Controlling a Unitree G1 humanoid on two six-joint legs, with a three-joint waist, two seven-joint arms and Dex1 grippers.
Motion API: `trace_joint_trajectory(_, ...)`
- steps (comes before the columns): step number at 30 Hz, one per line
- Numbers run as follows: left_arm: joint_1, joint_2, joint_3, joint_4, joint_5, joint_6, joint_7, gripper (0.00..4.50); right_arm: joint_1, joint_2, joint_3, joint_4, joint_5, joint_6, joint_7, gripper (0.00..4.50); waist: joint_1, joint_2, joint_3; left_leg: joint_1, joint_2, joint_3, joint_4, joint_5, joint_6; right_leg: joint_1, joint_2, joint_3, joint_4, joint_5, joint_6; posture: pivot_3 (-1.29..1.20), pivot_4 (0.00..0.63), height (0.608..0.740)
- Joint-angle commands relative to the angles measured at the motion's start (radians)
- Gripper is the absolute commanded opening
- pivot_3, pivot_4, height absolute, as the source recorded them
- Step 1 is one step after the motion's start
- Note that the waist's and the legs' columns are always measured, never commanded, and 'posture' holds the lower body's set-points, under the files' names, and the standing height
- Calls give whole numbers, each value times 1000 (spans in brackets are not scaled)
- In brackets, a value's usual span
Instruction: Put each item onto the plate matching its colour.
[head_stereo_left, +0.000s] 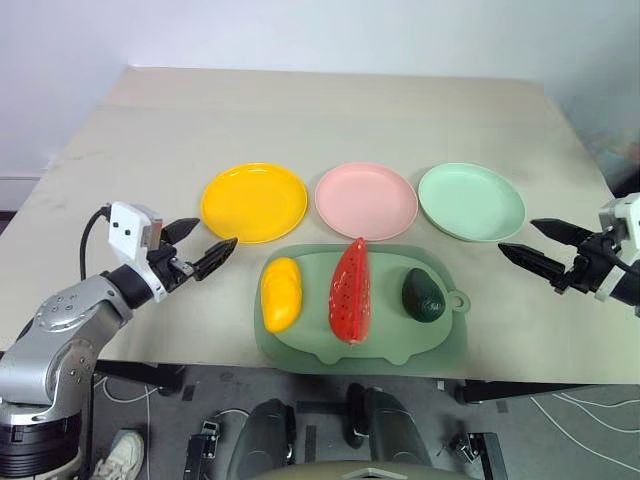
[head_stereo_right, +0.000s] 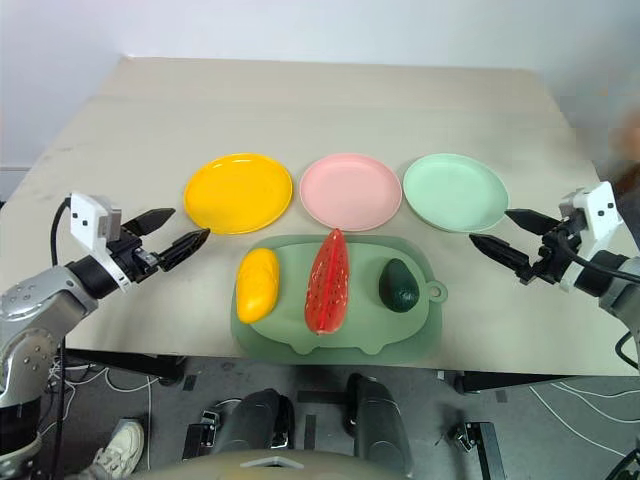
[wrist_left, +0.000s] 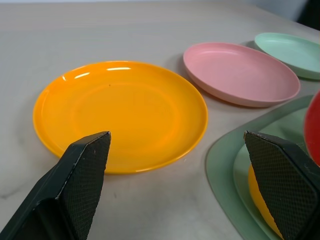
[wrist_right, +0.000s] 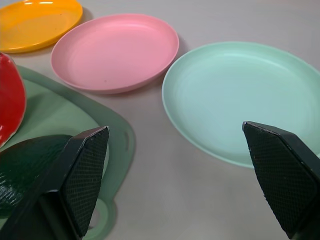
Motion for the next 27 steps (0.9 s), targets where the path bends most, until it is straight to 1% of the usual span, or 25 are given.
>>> trace_joint_trajectory(1,17,-10,30,-57,-16,-14,12,4466,-68,-23,15,21,-5,-7,5,4500,0,0,0,0,0,0,0,0,0,0,0,0,0,0,0,0,150,740)
trace_joint_trajectory(7,54,-40,28,-91,-4,-30,35,4466,-173,-32,77,60,-23,20,1,4500,1,0,0,0,0,0,0,0,0,0,0,0,0,1,-1,0,150,740)
trace_joint_trajectory(12,52,-28,28,-72,7,-45,25,4466,-206,-49,69,26,-3,70,1,4500,3,0,0,0,0,0,0,0,0,0,0,0,0,0,-2,0,150,740)
trace_joint_trajectory(17,27,0,50,-47,-4,-37,7,4466,-175,-43,43,-76,46,130,-12,4500,1,0,0,0,0,0,0,0,0,0,0,0,0,1,-1,0,150,740)
trace_joint_trajectory(22,-27,23,28,2,6,-34,-20,4466,-108,-21,6,-219,95,220,-93,4500,3,0,0,0,0,0,0,0,0,0,0,0,0,1,-1,0,150,740)
trace_joint_trajectory(27,-85,26,1,72,24,-45,-51,4466,-32,9,-60,-393,204,328,-186,4500,3,0,0,-1,0,-1,0,0,0,0,-1,0,0,1,-1,0,150,740)
